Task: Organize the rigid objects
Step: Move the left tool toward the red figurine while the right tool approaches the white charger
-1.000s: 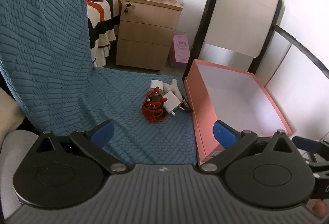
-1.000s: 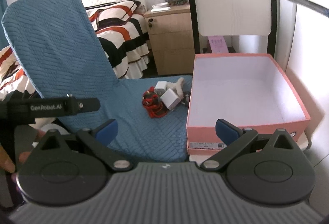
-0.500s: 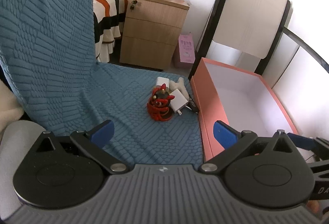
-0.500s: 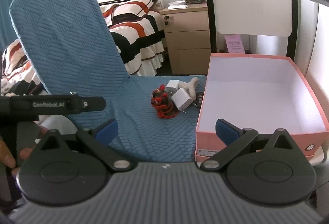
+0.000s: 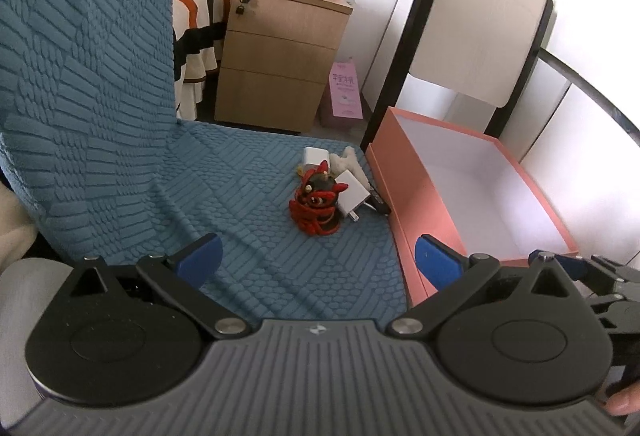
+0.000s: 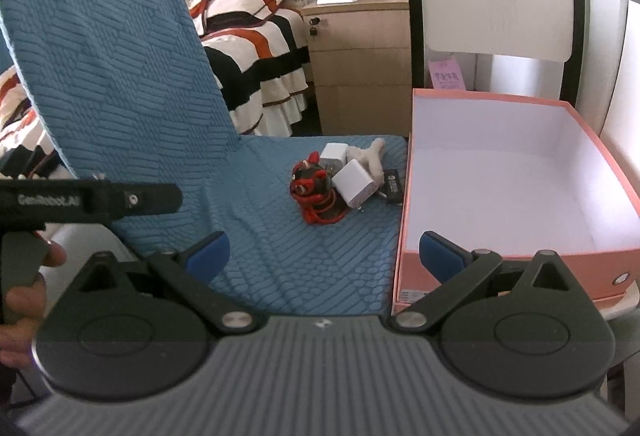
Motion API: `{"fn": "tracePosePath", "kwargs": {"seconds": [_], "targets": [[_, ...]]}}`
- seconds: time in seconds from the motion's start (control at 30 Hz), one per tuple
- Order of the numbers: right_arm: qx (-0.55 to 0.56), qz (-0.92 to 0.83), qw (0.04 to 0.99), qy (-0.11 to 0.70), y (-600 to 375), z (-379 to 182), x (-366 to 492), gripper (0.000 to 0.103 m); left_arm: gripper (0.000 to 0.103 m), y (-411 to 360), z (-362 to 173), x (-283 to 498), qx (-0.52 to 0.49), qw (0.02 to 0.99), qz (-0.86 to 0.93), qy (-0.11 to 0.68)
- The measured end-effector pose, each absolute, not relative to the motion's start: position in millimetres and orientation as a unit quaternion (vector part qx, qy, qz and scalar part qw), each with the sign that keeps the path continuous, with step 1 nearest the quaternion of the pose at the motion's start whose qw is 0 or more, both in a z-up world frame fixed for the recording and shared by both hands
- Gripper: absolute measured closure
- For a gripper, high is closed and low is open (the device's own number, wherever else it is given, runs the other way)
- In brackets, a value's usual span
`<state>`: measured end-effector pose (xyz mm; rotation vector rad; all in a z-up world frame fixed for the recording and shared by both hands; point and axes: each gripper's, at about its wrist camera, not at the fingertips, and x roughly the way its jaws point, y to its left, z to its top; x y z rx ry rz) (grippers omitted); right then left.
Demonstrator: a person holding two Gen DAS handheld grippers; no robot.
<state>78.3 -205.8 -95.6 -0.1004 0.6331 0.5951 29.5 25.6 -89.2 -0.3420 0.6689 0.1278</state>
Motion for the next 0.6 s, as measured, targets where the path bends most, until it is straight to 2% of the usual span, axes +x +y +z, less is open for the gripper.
{"fn": "tracePosePath", "kwargs": {"seconds": [0.6], "targets": [[-0.077,0.26,0.917,0.293,-163.7,-133.0,102.2,0.0,0.0,54.0,-137.2,84.7,-0.17,0.922,0.013,0.348]]}}
